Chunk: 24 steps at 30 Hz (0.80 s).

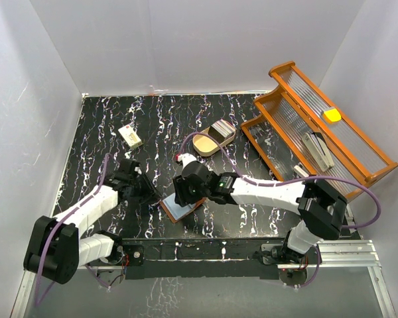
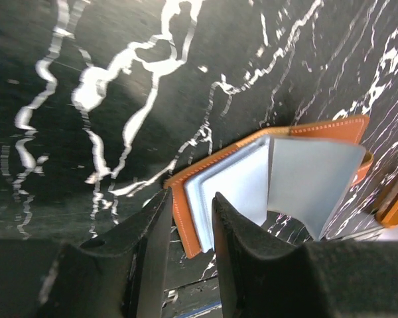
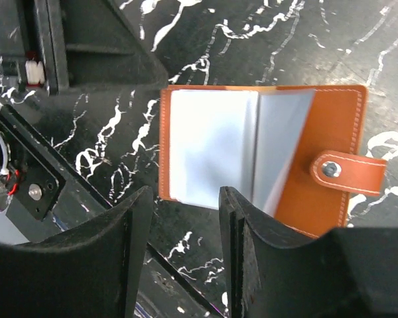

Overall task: Put the credit cards into the card holder
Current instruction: Turn over the card slot in the card holder.

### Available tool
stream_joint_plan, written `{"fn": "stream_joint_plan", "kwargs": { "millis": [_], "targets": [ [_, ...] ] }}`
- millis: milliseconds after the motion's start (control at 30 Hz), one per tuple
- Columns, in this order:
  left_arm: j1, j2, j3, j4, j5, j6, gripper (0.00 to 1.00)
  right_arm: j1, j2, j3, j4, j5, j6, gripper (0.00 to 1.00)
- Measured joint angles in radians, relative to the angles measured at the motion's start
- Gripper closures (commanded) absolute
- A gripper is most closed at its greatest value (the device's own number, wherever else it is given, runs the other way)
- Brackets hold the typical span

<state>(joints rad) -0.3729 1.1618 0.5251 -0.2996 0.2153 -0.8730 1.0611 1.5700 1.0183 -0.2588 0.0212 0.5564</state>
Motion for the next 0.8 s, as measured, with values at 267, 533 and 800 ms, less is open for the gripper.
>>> {"fn": "stream_joint_plan", "kwargs": {
  "millis": [267, 533, 800],
  "targets": [
    [0.110, -0.068, -0.027, -0.018, 0.082, 0.002, 0.71, 0.057, 0.139, 0.082, 0.007, 0.051, -0.016, 0.39],
    [0.126, -0.070, -0.043, -0.022, 0.115, 0.002, 0.71, 0.060, 0.226, 0.108, -0.013, 0.113, -0.070, 0.30],
    [0.129, -0.066, -0.054, -0.016, 0.127, 0.002, 0.71, 0.060, 0.262, 0.113, -0.006, 0.129, -0.099, 0.33]
  ]
}}
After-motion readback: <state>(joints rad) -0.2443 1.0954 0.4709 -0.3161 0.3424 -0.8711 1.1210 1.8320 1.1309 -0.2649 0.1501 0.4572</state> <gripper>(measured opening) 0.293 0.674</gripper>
